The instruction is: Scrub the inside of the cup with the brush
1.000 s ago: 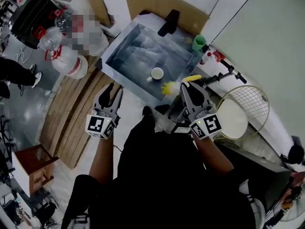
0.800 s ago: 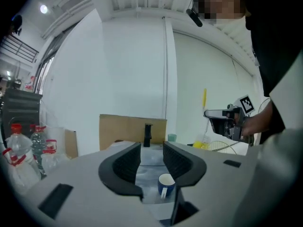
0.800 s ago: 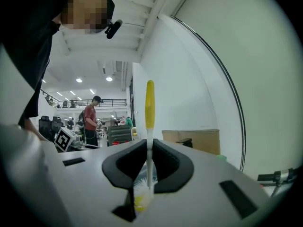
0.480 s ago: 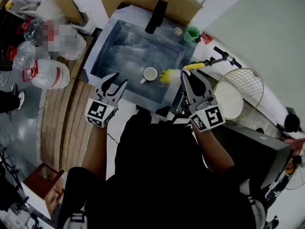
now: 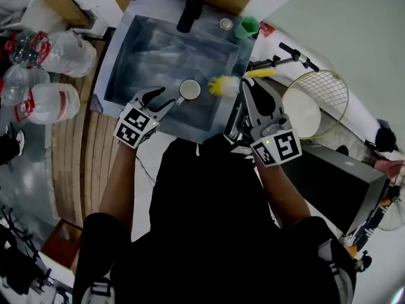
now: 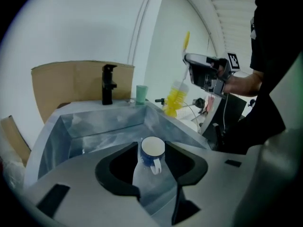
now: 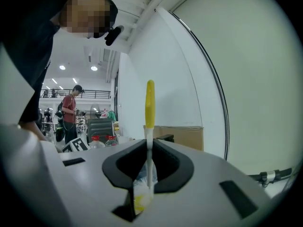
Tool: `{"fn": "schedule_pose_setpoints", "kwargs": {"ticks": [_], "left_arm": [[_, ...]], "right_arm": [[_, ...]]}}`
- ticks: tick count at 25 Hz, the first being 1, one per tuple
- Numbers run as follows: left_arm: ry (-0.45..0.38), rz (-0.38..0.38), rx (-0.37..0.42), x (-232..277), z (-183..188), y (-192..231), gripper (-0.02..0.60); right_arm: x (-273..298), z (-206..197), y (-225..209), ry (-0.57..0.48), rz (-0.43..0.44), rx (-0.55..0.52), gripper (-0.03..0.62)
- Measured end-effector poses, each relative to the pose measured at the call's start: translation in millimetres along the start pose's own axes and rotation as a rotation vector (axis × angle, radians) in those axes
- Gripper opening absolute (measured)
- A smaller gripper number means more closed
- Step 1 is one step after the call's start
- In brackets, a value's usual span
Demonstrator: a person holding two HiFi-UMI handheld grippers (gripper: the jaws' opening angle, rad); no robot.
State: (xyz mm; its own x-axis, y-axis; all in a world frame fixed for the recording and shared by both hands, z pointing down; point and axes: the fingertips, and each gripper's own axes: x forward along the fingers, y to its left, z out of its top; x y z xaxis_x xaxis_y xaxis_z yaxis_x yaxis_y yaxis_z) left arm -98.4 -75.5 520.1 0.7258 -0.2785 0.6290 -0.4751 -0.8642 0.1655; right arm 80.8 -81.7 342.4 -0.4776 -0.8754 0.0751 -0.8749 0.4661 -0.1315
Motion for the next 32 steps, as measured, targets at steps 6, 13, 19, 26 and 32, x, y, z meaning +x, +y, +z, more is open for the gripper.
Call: {"fn": "schedule_pose_setpoints", "kwargs": {"ticks": [6, 13, 19, 26, 32], "left_arm": [[0.200, -0.053, 0.005, 33.9, -17.3, -11.3, 0.186], [0.400, -0.060, 0.025, 65.9, -48.7, -21.8, 0.190], [0.513, -0.057, -0.035, 83.0, -74.1, -24.4, 0.190], [0.582, -0.028, -0.061, 94.5, -83.6, -16.6, 0.172], [0.631, -0.058, -0.047, 99.7, -86.5, -19.1, 0.125]], "right_arm": [[8.4, -7.3, -16.5, 0.002, 0.014, 0.026, 0.048], [22.4, -11.5, -31.6, -0.011, 0.052, 0.036, 0.048], [27.3, -20.5, -41.0, -0.001, 0.060, 0.057, 0.049], [27.6, -26.2, -50.8, 0.010, 0.063, 0.069, 0.048], [31.0, -27.9, -54.4, 0.012, 0.062, 0.076, 0.048]]}}
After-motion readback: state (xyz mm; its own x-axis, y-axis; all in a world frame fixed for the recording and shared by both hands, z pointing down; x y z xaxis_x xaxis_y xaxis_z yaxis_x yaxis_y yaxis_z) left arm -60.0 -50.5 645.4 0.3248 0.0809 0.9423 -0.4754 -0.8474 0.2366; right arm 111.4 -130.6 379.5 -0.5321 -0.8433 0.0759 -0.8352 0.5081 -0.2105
